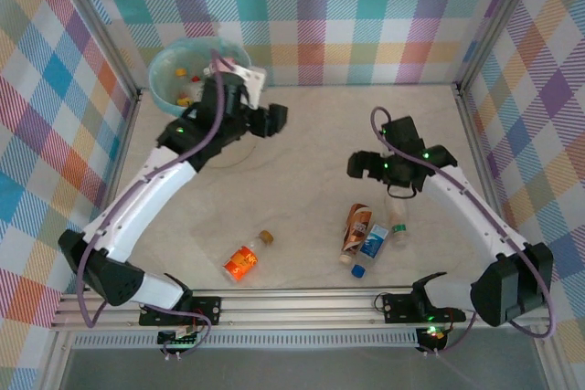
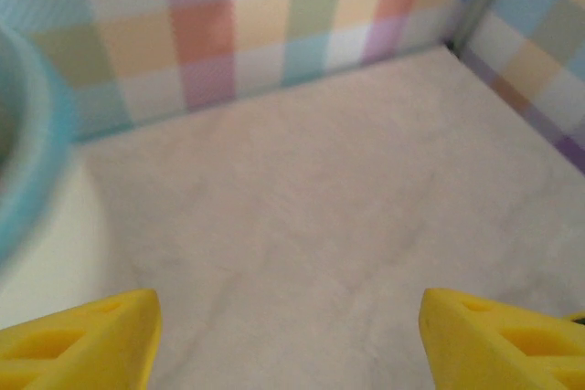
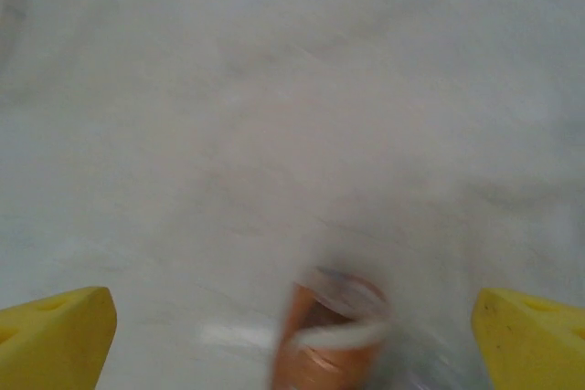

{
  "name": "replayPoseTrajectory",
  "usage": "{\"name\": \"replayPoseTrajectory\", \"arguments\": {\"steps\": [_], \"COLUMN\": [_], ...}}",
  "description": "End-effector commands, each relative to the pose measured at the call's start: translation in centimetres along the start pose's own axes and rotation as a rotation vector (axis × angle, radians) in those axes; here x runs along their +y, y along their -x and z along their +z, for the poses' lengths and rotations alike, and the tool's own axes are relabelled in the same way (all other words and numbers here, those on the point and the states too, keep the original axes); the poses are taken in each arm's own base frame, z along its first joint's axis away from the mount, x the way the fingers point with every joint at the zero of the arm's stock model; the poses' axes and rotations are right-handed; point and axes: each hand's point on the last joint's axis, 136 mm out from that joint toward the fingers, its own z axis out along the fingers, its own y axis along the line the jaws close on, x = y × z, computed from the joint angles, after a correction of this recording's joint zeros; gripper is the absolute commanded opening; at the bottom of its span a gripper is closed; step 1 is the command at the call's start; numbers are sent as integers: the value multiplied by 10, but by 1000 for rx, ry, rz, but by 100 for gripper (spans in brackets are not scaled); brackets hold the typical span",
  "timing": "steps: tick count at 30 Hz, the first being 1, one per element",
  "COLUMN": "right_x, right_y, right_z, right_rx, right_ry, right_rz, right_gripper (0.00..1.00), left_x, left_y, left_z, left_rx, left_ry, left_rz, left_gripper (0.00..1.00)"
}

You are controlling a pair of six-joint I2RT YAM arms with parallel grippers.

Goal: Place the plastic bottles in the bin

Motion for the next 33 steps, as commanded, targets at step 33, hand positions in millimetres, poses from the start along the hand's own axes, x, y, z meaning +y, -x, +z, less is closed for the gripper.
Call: {"name": "replayPoseTrajectory", "arguments": {"steps": [33], "right_x": [-106], "right_y": [-44], "right_z": [86], "right_rx": [206], "right_ry": [-265], "right_rz": [101], "right_gripper": [71], "left_x": [-105], "left_y": [-74], "left_z": [78], "left_rx": [202], "left_ry": [-215], "left_rz": [31], "left_gripper": [77]}}
